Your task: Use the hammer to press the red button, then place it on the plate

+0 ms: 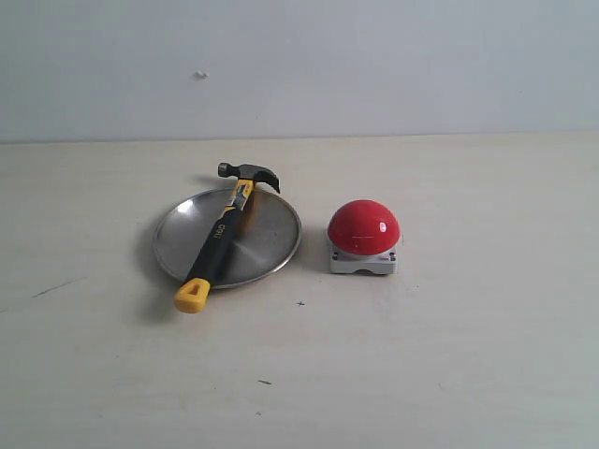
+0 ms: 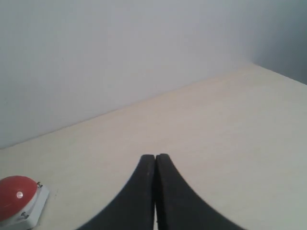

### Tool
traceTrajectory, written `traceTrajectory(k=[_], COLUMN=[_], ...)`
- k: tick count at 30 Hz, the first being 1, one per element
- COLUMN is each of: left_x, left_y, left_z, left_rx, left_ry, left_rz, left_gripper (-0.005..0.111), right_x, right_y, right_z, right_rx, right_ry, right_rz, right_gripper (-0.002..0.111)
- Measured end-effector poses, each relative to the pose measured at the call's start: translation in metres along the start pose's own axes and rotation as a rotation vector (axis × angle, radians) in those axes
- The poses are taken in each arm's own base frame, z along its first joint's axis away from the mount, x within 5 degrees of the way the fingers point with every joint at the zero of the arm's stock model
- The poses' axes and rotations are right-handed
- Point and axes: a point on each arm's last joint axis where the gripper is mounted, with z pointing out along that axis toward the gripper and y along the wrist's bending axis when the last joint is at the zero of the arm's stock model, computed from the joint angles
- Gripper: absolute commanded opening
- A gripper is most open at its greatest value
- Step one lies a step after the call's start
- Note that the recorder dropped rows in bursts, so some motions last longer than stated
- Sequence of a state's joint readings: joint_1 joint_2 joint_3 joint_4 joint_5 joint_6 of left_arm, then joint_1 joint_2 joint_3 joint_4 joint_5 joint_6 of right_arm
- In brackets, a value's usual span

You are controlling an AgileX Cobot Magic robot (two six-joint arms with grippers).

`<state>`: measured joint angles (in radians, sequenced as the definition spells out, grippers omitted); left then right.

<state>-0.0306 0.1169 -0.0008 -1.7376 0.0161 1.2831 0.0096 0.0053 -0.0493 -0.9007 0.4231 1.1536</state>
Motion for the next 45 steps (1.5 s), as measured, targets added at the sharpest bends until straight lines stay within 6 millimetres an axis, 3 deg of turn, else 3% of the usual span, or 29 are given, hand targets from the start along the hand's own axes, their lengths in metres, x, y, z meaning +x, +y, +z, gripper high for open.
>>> traceTrajectory(k=[6,15,20,45], left_x=[0.000,0.000,0.000,0.000], left_y=[0.000,0.000,0.000,0.000], left_z=[0.000,0.000,0.000,0.000], left_rx=[0.000,0.000,0.000,0.000], left_ry=[0.000,0.000,0.000,0.000], left_rz=[0.000,0.000,0.000,0.000], left_gripper=[0.000,0.000,0.000,0.000], right_x=[0.000,0.014,0.008,0.004], right_y=[0.004,0.018,0.028,0.030], right_z=[0.000,0.001,-0.001,-0.002], right_rx=[-0.049,-0.227,-0.329,-0.348], right_ry=[-0.016,0.029,-0.058,-0.101], right_rz=[-0.017,-0.201,-0.165,-0.152], right_gripper=[0.000,0.000,0.000,0.000])
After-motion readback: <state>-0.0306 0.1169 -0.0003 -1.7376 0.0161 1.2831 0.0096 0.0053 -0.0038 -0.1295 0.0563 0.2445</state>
